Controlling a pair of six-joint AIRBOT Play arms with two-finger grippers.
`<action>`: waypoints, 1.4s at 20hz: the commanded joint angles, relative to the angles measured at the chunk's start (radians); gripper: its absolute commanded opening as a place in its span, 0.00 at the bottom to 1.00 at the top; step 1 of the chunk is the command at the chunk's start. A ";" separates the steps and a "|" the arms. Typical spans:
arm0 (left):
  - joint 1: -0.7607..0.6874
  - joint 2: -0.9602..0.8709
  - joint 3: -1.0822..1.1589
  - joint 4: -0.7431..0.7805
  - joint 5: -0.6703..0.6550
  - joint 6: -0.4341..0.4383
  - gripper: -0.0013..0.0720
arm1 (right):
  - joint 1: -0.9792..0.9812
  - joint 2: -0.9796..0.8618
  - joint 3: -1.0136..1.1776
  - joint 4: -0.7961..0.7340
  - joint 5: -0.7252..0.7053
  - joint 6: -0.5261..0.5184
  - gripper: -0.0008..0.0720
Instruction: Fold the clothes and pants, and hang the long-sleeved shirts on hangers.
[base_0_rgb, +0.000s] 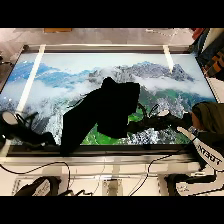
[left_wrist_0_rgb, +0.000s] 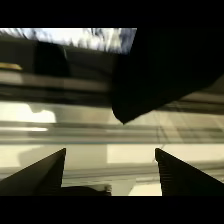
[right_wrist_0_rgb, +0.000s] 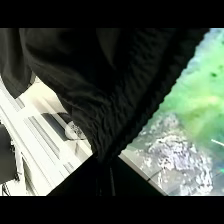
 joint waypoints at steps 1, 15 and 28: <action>0.014 0.017 -0.190 -0.123 0.066 0.075 0.80 | 0.000 0.000 0.000 0.001 -0.001 -0.001 0.04; 0.014 0.014 -0.274 -0.249 0.333 0.098 0.65 | 0.000 0.000 0.000 0.000 -0.002 -0.001 0.04; 0.014 0.014 -0.216 -0.414 0.385 0.243 0.03 | -0.005 0.004 0.049 -0.033 0.020 -0.004 0.04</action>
